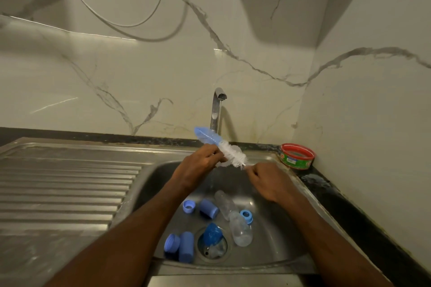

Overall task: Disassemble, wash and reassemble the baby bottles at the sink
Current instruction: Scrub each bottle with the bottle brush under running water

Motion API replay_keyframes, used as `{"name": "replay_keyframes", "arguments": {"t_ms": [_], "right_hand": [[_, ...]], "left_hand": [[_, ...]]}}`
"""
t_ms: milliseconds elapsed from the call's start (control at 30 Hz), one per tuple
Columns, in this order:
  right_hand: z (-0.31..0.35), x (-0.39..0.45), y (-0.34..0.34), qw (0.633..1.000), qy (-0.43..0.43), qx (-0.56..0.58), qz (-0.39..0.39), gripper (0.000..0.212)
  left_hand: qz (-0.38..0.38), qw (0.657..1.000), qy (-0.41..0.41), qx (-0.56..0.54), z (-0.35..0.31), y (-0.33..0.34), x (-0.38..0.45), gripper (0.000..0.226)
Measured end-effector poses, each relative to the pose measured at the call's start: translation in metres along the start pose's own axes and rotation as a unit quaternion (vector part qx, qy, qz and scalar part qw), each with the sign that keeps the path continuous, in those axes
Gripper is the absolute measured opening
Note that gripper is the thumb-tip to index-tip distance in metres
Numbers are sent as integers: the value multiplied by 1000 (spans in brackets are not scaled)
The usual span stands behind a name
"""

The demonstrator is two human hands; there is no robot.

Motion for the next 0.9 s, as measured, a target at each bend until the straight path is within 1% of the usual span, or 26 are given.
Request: {"name": "replay_keyframes", "arguments": {"t_ms": [100, 167, 233, 267, 333, 367, 433, 500, 533, 567, 633, 667, 733, 767, 833, 900], "right_hand": [[-2, 2, -5, 999, 18, -9, -27, 44], [0, 2, -4, 1000, 24, -14, -13, 42], [11, -5, 1, 1000, -10, 3, 8, 44], [14, -8, 1, 1000, -20, 14, 4, 44], [13, -4, -3, 1000, -10, -3, -25, 39], [10, 1, -3, 999, 8, -23, -26, 34], [9, 5, 2, 998, 40, -41, 4, 27], [16, -1, 10, 999, 13, -31, 14, 30], [18, -4, 11, 1000, -3, -19, 4, 33], [17, -5, 10, 1000, -4, -16, -10, 33], [11, 0, 5, 998, 27, -44, -26, 25], [10, 2, 4, 998, 42, -46, -20, 22], [17, -1, 6, 999, 36, -40, -2, 21], [21, -3, 9, 999, 21, -45, -8, 21], [23, -6, 6, 997, 7, -59, -45, 21], [17, -3, 1, 997, 29, -40, -60, 21]], "left_hand": [[-9, 1000, -13, 1, 5, 1, -3, 42], [-15, 1000, -27, -1, 6, 2, -4, 39], [-44, 996, -73, -31, 10, 1, -7, 35], [-58, 992, -101, -49, 13, 0, -9, 35], [-74, 982, -154, -82, 18, 2, -12, 40], [-82, 974, -186, -104, 21, 5, -13, 42], [-113, 947, -264, -142, 24, 9, -16, 41], [-128, 921, -327, -169, 27, 13, -20, 37], [-129, 911, -348, -180, 28, 15, -22, 36], [-132, 901, -366, -192, 28, 15, -24, 36], [-143, 879, -401, -216, 29, 15, -26, 36], [-151, 867, -418, -227, 29, 15, -27, 35], [-170, 839, -448, -257, 29, 16, -28, 32], [-182, 822, -459, -283, 29, 16, -29, 29], [-202, 781, -474, -353, 27, 18, -28, 25], [-210, 751, -480, -401, 24, 21, -28, 25]]}}
Point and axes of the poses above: each hand's wrist, its own x-axis towards the middle knuckle, its own y-axis out of the palm, z = x × y, the point moved 5 cm from there along x, towards the middle knuckle, and after that the axes turned 15 degrees about y, right-handed, at the moved point
